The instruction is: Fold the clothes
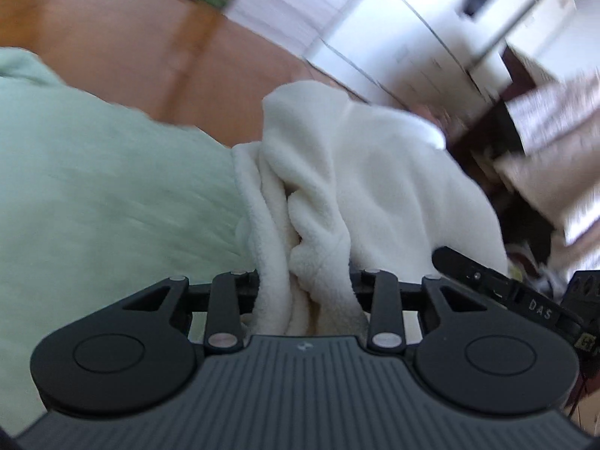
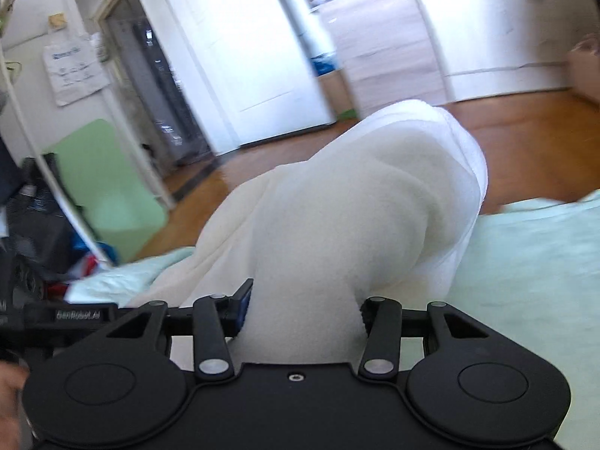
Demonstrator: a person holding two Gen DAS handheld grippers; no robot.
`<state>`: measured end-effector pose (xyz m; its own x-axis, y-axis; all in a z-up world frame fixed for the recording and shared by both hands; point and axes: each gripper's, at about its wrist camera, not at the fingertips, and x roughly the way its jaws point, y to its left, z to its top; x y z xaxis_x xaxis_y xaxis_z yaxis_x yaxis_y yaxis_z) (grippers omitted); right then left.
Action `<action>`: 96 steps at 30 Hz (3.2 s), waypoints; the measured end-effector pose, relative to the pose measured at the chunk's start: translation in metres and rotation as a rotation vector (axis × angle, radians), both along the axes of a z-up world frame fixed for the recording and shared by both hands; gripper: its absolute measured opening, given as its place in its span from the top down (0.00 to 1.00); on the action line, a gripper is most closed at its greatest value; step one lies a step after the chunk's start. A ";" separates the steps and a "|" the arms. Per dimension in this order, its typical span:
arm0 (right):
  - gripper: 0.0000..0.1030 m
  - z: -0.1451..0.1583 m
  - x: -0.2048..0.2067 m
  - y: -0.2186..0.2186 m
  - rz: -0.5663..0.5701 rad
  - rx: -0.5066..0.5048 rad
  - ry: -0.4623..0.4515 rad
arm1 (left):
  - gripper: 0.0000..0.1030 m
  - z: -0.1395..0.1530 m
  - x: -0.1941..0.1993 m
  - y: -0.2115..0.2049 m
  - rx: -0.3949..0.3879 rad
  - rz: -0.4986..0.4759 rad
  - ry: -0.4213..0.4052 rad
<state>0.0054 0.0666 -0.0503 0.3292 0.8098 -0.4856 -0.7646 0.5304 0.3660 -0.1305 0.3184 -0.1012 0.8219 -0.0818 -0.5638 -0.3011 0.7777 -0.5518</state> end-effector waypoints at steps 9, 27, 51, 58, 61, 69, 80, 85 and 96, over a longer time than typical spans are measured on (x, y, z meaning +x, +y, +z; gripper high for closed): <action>0.51 -0.014 0.063 -0.122 -0.176 -0.101 -0.012 | 0.69 -0.029 0.094 -0.100 -0.048 -0.196 0.009; 0.35 -0.065 0.152 -0.175 -0.386 -0.528 -0.051 | 0.50 -0.083 0.138 -0.204 -0.038 -0.206 0.216; 0.17 -0.066 0.227 -0.156 -0.458 -0.385 0.210 | 0.32 -0.115 0.178 -0.127 -0.309 -0.063 0.189; 0.14 -0.049 0.297 -0.133 -0.371 -0.500 0.626 | 0.33 -0.124 0.178 -0.115 -0.395 -0.138 0.181; 0.16 -0.043 0.327 -0.133 -0.367 -0.390 0.646 | 0.33 -0.122 0.183 -0.117 -0.386 -0.182 0.186; 0.10 -0.118 0.351 -0.154 -0.432 -0.344 0.662 | 0.32 -0.118 0.196 -0.121 -0.357 -0.215 0.170; 0.66 -0.049 0.273 -0.137 -0.369 -0.386 0.085 | 0.57 -0.084 0.211 -0.182 -0.095 -0.304 0.063; 0.58 -0.070 0.292 -0.134 -0.473 -0.588 0.016 | 0.43 -0.092 0.240 -0.186 -0.060 -0.199 0.259; 0.43 -0.048 0.149 -0.119 -0.403 -0.442 0.170 | 0.46 -0.067 0.173 -0.191 -0.043 -0.264 0.193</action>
<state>0.1546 -0.0521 -0.0983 0.4558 0.3484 -0.8191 -0.4228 0.8945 0.1452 0.0428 0.1273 -0.1682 0.6475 -0.3045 -0.6986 -0.1948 0.8201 -0.5381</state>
